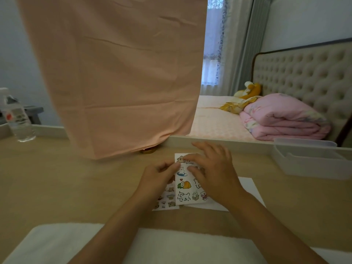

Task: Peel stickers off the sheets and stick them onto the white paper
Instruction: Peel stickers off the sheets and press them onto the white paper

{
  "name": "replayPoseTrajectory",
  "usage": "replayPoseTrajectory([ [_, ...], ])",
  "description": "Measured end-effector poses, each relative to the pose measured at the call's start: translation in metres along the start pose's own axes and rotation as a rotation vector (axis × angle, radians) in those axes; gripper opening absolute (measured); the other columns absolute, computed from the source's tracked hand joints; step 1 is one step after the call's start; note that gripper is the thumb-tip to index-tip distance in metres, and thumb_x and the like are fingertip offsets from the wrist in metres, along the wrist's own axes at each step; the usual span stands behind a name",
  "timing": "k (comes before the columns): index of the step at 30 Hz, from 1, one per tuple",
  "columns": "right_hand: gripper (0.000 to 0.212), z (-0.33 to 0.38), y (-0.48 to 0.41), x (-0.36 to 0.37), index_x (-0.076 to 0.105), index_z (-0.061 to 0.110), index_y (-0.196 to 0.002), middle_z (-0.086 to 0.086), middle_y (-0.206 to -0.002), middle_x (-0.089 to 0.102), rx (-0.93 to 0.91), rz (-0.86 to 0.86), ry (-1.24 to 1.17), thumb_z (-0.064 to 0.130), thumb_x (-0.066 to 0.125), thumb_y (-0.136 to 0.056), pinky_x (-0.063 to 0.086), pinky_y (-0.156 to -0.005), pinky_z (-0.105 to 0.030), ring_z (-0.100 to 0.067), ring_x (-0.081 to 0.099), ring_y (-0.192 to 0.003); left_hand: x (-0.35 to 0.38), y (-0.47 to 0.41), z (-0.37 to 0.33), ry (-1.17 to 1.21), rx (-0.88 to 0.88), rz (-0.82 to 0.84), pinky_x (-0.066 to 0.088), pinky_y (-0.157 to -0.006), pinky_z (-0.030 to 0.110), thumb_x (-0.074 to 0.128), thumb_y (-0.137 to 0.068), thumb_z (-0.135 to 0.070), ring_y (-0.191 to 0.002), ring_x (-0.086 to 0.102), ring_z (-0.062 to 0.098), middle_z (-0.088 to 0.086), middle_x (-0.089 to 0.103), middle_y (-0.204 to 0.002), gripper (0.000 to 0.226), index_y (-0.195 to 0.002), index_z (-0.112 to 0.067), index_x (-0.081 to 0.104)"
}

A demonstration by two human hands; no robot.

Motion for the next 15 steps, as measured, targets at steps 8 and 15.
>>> replayPoseTrajectory([
  [8,0.017,0.007,-0.002,-0.005,0.078,0.027,-0.103,0.006,-0.110,0.066,-0.056,-0.120,-0.014,0.029,0.071,-0.088,0.043,-0.083,-0.030,-0.014,0.054,-0.103,0.003,0.009,-0.004,0.014,0.039,0.126,0.052,-0.066,0.011,0.065,-0.095,-0.016,-0.081,0.074,0.007,-0.001,0.079,-0.091,0.015,-0.106,-0.018,0.074],
  [15,0.036,0.014,-0.002,-0.011,0.077,0.029,-0.108,0.018,-0.098,0.064,0.042,0.003,-0.238,0.050,0.053,-0.091,0.054,-0.066,-0.028,-0.002,0.060,-0.079,0.000,0.012,-0.003,0.041,0.088,0.063,0.058,-0.071,0.021,0.071,-0.090,-0.012,-0.086,0.075,0.021,0.007,0.078,-0.091,0.015,-0.105,-0.008,0.074],
])
Point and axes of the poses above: each hand's wrist, its own y-axis away from the middle knuckle, its own x-axis out of the palm, z = x × y, the point moved 2 cm from there along -y, towards the middle knuckle
